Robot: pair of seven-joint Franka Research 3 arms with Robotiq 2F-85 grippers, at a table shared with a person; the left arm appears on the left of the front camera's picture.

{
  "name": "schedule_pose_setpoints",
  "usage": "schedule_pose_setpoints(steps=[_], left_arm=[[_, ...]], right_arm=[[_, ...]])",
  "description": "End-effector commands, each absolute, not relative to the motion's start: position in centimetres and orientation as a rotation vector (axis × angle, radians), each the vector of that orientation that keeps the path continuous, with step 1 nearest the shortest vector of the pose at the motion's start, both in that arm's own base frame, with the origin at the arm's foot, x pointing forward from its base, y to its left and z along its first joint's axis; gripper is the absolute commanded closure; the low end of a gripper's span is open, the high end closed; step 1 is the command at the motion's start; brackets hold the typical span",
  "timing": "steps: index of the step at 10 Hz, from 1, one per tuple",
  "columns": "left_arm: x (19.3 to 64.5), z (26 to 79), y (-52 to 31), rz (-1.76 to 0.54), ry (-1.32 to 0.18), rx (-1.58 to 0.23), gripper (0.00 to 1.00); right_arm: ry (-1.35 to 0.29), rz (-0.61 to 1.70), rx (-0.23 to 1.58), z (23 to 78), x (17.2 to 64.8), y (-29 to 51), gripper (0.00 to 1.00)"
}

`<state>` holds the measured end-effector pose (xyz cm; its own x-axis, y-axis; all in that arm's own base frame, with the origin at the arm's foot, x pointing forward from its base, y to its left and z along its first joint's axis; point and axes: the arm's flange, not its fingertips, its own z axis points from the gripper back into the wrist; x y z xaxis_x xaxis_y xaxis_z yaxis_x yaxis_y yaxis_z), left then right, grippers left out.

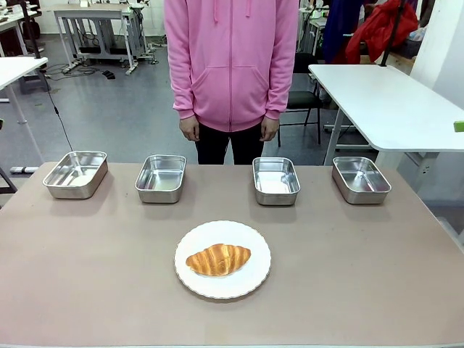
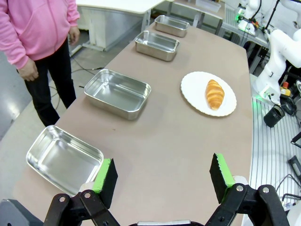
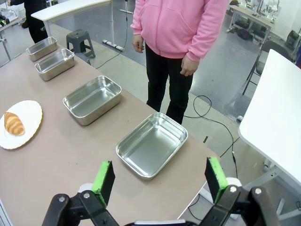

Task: Place the bread in the container.
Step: Place the Butter Roll into the Airtight Container indicated by the human.

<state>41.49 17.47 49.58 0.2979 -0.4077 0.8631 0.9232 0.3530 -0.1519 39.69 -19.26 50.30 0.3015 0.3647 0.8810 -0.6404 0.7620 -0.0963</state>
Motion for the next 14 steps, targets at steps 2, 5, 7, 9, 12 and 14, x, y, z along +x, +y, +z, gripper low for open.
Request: schedule_pose_setpoints(steps=[2,5,7,9,12,14], left_arm=[[41.37,49.78,17.42,-1.010,-0.840,-0.747,0.00],[41.37,49.78,17.42,-1.010,-0.840,-0.747,0.00],[41.37,49.78,17.42,-1.010,-0.840,-0.747,0.00],[41.37,49.78,17.42,-1.010,-0.840,-0.747,0.00],[41.37,49.78,17.42,-1.010,-0.840,-0.747,0.00],[41.37,49.78,17.42,-1.010,-0.840,-0.747,0.00]], right_arm=[[-1.080,0.692,0.294,50.42,39.57,-19.13,0.00],[-1.080,0.692,0.294,50.42,39.57,-19.13,0.00],[-1.080,0.692,0.294,50.42,39.57,-19.13,0.00],[-1.080,0.692,0.294,50.42,39.57,-19.13,0.00],[-1.080,0.692,0.294,50.42,39.57,-19.13,0.00],[-1.080,0.692,0.294,50.42,39.57,-19.13,0.00]])
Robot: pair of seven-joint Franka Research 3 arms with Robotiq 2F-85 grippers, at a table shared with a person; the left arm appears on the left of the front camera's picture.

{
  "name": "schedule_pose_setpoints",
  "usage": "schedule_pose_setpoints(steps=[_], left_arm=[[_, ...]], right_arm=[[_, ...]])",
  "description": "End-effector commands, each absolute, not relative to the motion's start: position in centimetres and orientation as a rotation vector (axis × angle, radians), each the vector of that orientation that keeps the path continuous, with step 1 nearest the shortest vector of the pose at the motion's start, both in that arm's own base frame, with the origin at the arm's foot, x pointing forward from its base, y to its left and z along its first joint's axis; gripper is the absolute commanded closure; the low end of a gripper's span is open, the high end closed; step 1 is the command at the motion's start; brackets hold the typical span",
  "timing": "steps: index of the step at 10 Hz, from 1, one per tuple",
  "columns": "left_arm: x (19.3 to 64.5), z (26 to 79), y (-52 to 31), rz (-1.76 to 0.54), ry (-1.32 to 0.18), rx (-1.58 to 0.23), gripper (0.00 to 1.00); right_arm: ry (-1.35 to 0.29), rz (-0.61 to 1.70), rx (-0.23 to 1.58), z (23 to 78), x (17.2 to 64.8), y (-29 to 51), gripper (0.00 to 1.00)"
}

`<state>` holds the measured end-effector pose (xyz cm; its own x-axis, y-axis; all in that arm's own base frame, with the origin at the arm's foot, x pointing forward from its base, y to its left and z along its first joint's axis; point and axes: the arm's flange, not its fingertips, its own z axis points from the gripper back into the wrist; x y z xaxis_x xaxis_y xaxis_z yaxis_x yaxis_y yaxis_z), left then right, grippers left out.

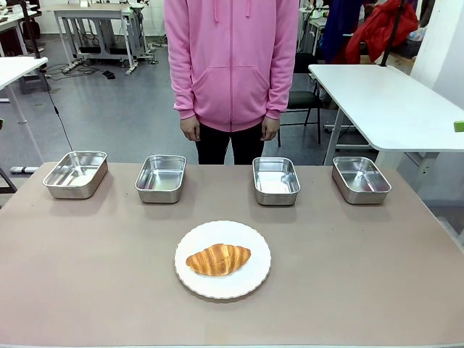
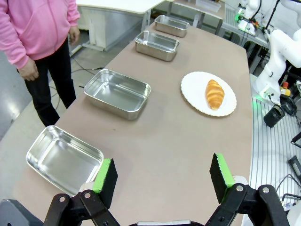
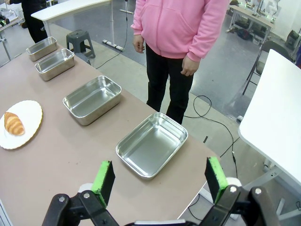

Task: Place the bread in the container.
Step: Place the Butter Roll into the Airtight Container indicated by the human.

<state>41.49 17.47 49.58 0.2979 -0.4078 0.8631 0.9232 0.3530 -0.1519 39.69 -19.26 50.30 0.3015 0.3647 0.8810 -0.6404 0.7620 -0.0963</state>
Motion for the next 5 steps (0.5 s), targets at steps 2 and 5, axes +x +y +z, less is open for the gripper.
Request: schedule_pose_setpoints(steps=[2,5], left_arm=[[41.37,49.78,17.42,-1.010,-0.840,-0.747,0.00],[41.37,49.78,17.42,-1.010,-0.840,-0.747,0.00]], right_arm=[[-1.080,0.692,0.294,50.42,39.57,-19.13,0.00],[-1.080,0.692,0.294,50.42,39.57,-19.13,0.00]])
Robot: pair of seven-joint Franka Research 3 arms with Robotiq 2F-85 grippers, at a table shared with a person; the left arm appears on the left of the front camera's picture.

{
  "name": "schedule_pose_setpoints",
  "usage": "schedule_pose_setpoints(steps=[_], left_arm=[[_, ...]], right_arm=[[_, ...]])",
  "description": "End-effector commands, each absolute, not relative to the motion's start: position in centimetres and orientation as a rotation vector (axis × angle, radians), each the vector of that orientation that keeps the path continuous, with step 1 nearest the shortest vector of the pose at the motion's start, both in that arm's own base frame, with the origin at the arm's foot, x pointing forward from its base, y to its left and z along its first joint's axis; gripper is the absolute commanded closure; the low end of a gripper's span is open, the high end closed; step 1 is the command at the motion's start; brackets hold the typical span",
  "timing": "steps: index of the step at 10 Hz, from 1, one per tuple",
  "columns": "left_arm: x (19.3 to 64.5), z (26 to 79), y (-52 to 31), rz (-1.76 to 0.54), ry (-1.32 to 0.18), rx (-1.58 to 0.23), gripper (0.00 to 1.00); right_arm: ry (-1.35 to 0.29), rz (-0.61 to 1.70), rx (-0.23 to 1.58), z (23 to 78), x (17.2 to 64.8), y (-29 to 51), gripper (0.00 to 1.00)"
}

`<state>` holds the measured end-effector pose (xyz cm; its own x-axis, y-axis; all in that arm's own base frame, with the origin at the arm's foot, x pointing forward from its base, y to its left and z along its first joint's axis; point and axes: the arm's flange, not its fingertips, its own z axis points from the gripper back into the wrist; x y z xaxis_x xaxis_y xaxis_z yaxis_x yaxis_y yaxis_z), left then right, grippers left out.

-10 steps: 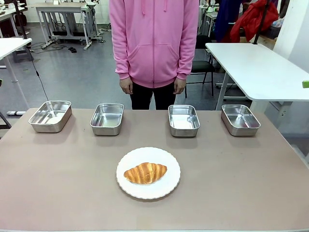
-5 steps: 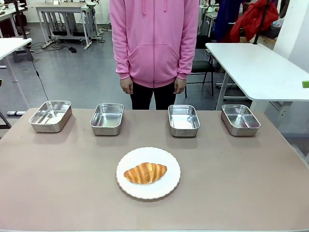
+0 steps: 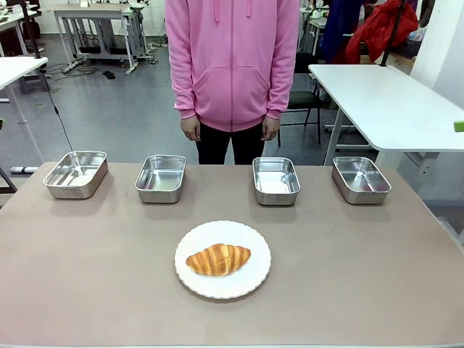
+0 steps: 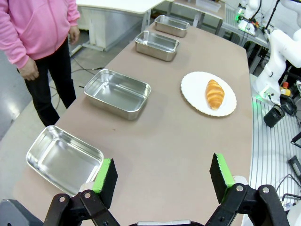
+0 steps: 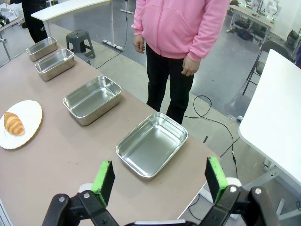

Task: Place the bread in the container.
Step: Place the Butter Roll into the Airtight Container indicated by the human.

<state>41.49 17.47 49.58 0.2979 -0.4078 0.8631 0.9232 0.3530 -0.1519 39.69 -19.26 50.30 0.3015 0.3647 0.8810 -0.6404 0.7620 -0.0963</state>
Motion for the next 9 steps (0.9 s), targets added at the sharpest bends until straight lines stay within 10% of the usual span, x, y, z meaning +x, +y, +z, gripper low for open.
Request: schedule_pose_setpoints(steps=[1,9], left_arm=[[41.37,49.78,17.42,-1.010,-0.840,-0.747,0.00],[41.37,49.78,17.42,-1.010,-0.840,-0.747,0.00]], right_arm=[[-1.080,0.692,0.294,50.42,39.57,-19.13,0.00],[-1.080,0.692,0.294,50.42,39.57,-19.13,0.00]])
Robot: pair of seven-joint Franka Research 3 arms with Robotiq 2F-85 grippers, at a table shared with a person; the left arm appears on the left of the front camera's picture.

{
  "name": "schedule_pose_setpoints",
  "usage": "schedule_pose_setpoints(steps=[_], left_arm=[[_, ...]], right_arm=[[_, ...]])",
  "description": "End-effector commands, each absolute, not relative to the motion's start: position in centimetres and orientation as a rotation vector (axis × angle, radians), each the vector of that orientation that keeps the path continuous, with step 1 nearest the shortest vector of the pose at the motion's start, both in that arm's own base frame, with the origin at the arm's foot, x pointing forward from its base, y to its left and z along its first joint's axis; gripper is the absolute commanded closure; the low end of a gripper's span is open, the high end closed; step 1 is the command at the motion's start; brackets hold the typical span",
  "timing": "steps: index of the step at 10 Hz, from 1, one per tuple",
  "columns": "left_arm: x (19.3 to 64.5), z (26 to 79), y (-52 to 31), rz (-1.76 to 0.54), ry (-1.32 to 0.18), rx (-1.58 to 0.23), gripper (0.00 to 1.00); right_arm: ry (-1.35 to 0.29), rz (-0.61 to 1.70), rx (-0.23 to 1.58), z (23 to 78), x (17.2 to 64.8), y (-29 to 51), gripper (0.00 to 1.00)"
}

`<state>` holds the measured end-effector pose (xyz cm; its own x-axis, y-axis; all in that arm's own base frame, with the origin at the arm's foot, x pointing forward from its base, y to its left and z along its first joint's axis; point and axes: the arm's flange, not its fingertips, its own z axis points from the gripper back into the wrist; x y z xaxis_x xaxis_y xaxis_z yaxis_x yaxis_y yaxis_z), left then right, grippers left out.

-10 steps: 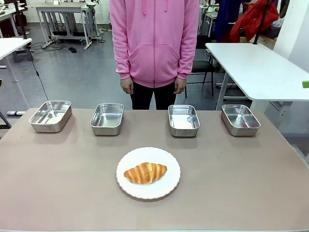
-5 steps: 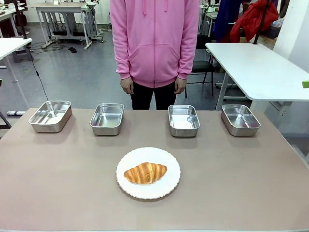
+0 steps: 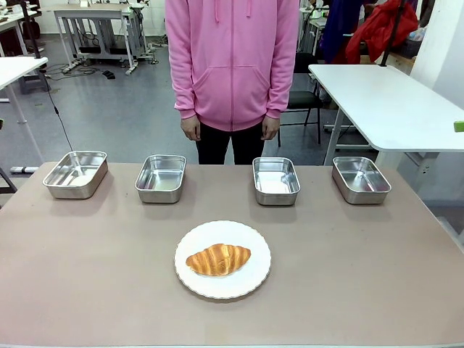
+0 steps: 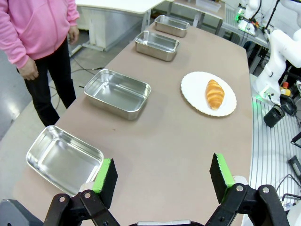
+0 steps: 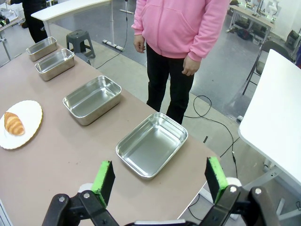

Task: Place the bread in the container.
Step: Place the Butter Roll into the Airtight Container indicated by the human.

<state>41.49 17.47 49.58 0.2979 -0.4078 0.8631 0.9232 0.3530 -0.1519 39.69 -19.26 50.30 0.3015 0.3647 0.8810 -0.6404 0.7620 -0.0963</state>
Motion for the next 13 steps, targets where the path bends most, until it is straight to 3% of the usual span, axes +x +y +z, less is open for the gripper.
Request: schedule_pose_setpoints(steps=[1,13], left_arm=[[41.37,49.78,17.42,-1.010,-0.840,-0.747,0.00],[41.37,49.78,17.42,-1.010,-0.840,-0.747,0.00]], right_arm=[[-1.080,0.692,0.294,50.42,39.57,-19.13,0.00],[-1.080,0.692,0.294,50.42,39.57,-19.13,0.00]])
